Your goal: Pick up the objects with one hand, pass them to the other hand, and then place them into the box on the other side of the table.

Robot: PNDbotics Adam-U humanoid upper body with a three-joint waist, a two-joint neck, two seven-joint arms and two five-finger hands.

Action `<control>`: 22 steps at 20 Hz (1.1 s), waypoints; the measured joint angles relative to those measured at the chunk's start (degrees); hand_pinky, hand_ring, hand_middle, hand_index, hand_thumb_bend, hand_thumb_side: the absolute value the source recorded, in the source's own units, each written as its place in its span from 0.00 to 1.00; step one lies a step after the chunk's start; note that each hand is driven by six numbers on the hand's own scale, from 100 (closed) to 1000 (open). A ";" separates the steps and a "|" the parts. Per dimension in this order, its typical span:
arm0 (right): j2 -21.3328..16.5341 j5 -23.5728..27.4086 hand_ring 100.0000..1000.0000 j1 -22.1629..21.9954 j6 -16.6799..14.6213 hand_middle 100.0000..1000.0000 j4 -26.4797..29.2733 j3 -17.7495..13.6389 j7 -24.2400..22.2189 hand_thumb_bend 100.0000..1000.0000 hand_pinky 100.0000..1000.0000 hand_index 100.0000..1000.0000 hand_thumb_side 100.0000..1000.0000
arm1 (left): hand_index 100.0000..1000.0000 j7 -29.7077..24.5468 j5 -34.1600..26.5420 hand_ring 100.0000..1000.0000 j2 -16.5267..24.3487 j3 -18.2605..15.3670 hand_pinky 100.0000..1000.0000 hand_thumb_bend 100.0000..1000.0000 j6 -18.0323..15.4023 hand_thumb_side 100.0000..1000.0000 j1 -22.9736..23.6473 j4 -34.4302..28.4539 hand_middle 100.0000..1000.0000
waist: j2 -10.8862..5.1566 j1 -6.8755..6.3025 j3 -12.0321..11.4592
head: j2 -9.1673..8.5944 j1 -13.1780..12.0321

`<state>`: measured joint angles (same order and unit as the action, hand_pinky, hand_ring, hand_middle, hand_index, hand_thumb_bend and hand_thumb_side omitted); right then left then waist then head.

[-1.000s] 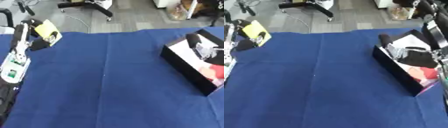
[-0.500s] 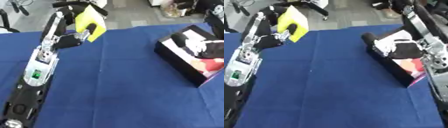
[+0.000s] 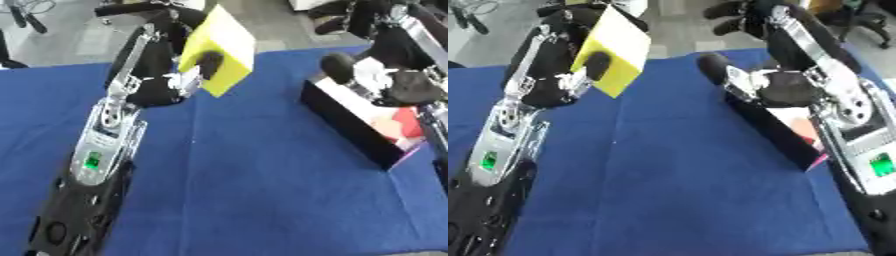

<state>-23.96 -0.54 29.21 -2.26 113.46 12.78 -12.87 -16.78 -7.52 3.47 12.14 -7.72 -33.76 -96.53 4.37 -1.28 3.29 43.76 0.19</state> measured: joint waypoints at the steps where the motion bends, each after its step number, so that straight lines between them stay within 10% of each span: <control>1: 0.02 0.27 0.82 -0.03 0.50 0.93 0.00 0.10 -0.49 0.39 0.73 0.94 0.47 | 0.55 -0.40 -0.07 0.40 -0.09 0.43 0.51 0.02 -0.03 0.06 -0.22 -0.34 0.44 | 0.00 0.00 -0.12 | 0.00 0.13; 22: -0.78 -3.52 0.84 -0.52 6.63 0.95 0.00 1.36 -9.39 0.44 0.74 0.95 0.43 | 0.55 -0.52 11.64 0.40 -2.10 3.26 0.50 0.01 -3.15 0.06 -1.25 6.58 0.44 | 0.00 0.40 -0.25 | -0.52 0.95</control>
<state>-24.74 -4.06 28.69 4.36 113.46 14.13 -22.27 -17.30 4.12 1.37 15.41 -10.87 -35.01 -89.95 4.37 -0.88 3.04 43.24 1.14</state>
